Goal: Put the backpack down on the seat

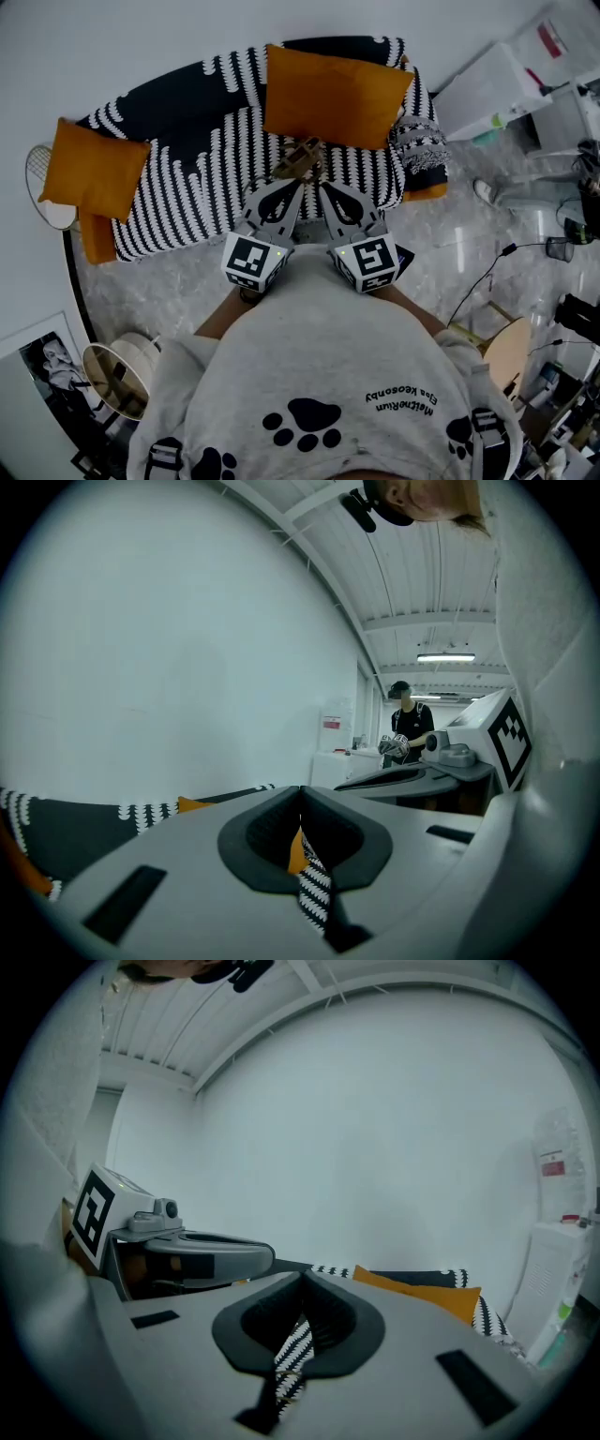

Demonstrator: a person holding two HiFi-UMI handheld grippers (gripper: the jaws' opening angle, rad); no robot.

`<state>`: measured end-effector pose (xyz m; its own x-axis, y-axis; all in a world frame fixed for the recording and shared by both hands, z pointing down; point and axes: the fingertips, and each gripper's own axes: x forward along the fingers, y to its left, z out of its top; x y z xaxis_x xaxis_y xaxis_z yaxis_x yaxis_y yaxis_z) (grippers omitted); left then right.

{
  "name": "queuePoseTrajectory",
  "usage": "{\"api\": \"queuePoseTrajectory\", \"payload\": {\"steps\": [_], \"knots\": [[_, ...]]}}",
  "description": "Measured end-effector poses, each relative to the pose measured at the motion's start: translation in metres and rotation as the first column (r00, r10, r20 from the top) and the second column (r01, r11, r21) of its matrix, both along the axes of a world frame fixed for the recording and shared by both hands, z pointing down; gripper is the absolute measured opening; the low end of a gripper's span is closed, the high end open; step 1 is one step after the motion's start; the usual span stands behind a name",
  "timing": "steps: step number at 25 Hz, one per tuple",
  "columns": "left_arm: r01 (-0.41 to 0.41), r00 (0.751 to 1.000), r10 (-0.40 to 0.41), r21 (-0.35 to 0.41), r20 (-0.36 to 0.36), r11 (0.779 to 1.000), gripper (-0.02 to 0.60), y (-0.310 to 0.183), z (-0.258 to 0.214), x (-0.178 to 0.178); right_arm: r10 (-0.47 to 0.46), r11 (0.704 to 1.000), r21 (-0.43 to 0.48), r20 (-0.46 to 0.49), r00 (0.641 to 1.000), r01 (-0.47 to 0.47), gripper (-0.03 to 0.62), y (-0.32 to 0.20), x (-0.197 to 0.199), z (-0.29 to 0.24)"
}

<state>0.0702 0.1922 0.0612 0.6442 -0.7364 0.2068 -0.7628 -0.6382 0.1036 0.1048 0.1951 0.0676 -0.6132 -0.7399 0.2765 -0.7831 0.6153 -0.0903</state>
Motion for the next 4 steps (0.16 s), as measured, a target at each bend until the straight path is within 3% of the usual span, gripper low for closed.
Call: {"api": "queuePoseTrajectory", "payload": {"steps": [4], "knots": [[-0.015, 1.0, 0.015, -0.004, -0.002, 1.0, 0.02, -0.0063, 0.001, -0.0026, 0.025, 1.0, -0.01, 0.006, 1.0, -0.025, 0.034, -0.0064, -0.0008, 0.0014]]}}
